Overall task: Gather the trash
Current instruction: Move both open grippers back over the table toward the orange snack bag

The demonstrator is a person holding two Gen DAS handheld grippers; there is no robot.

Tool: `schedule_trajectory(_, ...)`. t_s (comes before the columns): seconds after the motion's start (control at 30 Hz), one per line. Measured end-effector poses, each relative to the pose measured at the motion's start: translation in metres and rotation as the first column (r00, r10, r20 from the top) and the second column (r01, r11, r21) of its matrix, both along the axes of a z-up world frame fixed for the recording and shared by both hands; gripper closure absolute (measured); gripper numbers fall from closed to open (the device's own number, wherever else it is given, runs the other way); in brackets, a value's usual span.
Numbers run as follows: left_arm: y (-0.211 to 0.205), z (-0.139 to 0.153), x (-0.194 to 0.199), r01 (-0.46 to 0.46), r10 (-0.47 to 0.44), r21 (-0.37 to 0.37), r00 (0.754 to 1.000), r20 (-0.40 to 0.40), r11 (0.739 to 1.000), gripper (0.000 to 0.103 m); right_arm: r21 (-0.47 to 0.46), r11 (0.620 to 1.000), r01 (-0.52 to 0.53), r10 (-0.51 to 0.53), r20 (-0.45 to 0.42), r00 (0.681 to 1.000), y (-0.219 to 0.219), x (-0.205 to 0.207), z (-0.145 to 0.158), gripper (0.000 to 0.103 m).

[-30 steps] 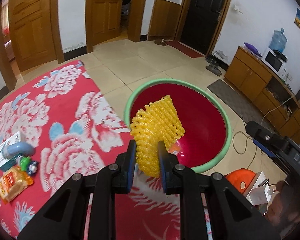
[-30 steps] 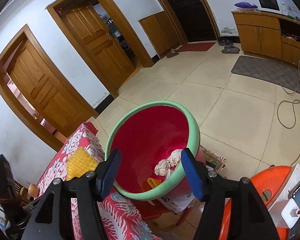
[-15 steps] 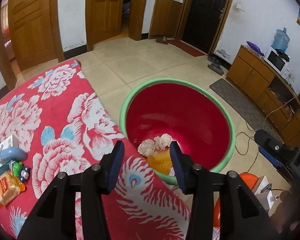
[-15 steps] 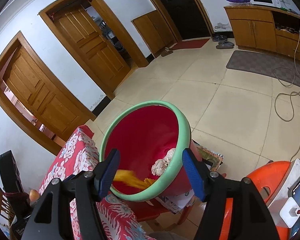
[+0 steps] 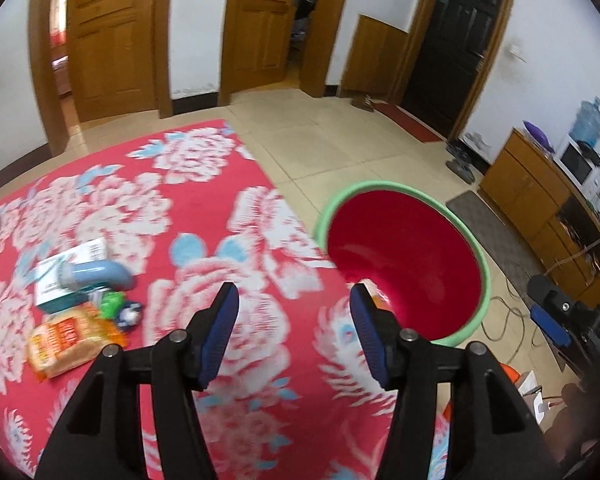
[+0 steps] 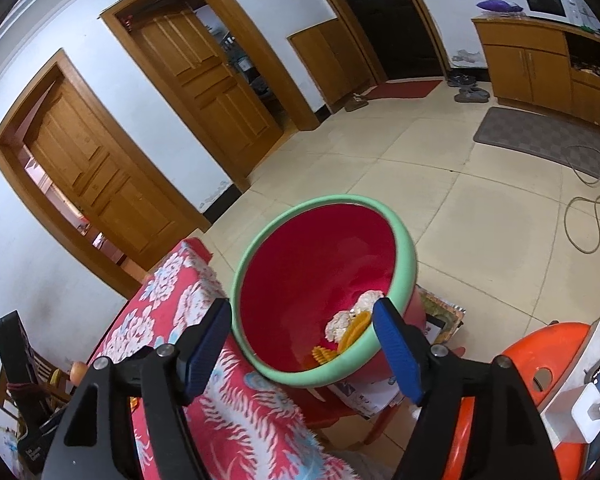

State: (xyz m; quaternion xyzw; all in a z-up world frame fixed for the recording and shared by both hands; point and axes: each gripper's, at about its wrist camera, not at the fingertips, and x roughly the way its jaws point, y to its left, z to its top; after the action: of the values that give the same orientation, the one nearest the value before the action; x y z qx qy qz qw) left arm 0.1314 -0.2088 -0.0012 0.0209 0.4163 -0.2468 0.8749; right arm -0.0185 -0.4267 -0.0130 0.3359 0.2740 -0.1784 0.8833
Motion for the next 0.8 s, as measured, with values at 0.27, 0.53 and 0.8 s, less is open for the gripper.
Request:
schedule_trajectory(0.27,0.055,0.003,0.01,-0.102,0.101,0.017,0.995,0.016,0.995,0.045,-0.013,0.998,-0.061,0.061,0.004,0.998,0.019,0.005,0.006,0.026)
schedule_trajectory(0.53,0.113,-0.005,0.023,-0.221,0.219,0.059,0.975,0.034,0.974,0.045,-0.02,0.995,-0.098,0.098,-0.007,0.995,0.032,0.008,0.006,0.025)
schedule_trajectory(0.8,0.169,-0.022,0.046,-0.381,0.382,0.066,0.924,0.002,0.922,0.045,-0.023,0.993,-0.114,0.114,-0.02,0.993,0.039,0.012,0.004,0.025)
